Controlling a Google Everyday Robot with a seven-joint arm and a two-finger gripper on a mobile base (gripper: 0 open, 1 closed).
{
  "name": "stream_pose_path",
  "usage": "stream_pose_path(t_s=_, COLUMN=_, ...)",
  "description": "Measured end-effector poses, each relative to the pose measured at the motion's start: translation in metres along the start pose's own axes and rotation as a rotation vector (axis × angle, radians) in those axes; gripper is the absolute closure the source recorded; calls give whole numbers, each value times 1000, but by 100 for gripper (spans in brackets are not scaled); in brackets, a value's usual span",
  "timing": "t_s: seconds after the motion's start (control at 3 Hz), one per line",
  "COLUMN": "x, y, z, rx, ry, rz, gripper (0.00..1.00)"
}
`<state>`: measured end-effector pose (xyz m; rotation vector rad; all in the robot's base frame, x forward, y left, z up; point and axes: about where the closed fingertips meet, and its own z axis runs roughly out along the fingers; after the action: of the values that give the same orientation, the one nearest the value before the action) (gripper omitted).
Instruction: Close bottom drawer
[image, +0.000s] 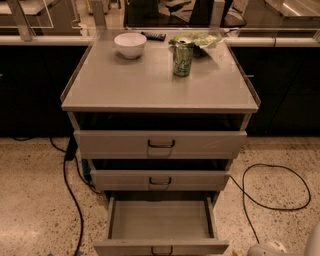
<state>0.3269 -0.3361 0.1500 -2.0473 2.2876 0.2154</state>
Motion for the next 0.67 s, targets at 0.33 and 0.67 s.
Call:
stream_pose_path(t_s=0.33, x=-5, y=3, z=-1, rx=33, ry=-10, rz=-122, gripper=0)
stream_pose_path(t_s=0.67, x=-11, y=10, z=1, rx=44, ry=2, rz=-243, gripper=0)
